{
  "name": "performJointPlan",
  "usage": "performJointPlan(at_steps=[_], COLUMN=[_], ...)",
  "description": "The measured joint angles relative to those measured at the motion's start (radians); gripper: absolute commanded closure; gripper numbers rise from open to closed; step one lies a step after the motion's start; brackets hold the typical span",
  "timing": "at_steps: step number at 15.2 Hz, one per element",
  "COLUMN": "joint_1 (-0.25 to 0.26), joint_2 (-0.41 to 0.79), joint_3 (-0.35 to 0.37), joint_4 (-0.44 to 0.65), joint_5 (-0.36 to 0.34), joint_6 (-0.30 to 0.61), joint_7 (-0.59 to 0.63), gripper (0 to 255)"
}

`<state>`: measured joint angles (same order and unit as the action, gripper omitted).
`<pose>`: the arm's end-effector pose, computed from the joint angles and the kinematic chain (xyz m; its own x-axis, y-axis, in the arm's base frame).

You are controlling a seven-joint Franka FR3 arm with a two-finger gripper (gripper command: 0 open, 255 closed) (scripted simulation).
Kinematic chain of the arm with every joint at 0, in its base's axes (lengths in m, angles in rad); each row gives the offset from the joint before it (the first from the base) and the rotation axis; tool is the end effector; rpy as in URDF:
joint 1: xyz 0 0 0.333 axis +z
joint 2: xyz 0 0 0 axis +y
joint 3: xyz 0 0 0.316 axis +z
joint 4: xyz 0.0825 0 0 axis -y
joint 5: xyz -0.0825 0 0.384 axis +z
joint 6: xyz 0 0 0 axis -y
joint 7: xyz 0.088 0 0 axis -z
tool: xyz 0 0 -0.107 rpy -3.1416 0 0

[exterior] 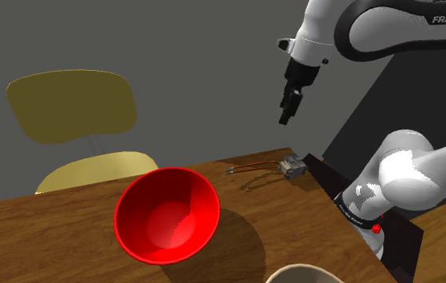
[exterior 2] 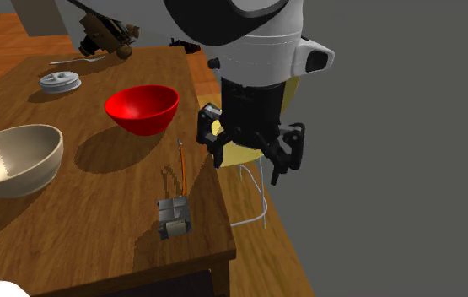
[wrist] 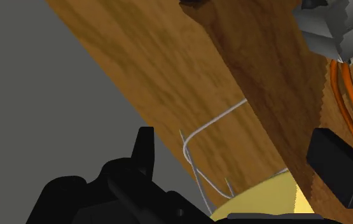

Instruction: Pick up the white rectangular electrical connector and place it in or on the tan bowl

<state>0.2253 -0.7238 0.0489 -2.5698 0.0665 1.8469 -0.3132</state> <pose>0.3187 0.0962 0.4923 0.8489 0.5285 0.0100 0.5286 -0.8484 -0.0300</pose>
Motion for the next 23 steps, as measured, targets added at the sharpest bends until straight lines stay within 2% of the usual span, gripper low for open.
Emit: performJointPlan(at_steps=[11,19,23], joint_1=[0.262,0.284,0.284], joint_2=[0.003,0.047,0.052], joint_3=[0.105,0.127,0.127], joint_4=[-0.133,-0.204,-0.209], joint_5=[0.097,0.117,0.118], joint_6=[0.182,0.299,0.310], joint_7=[-0.227,-0.239,-0.240], gripper=[0,0,0])
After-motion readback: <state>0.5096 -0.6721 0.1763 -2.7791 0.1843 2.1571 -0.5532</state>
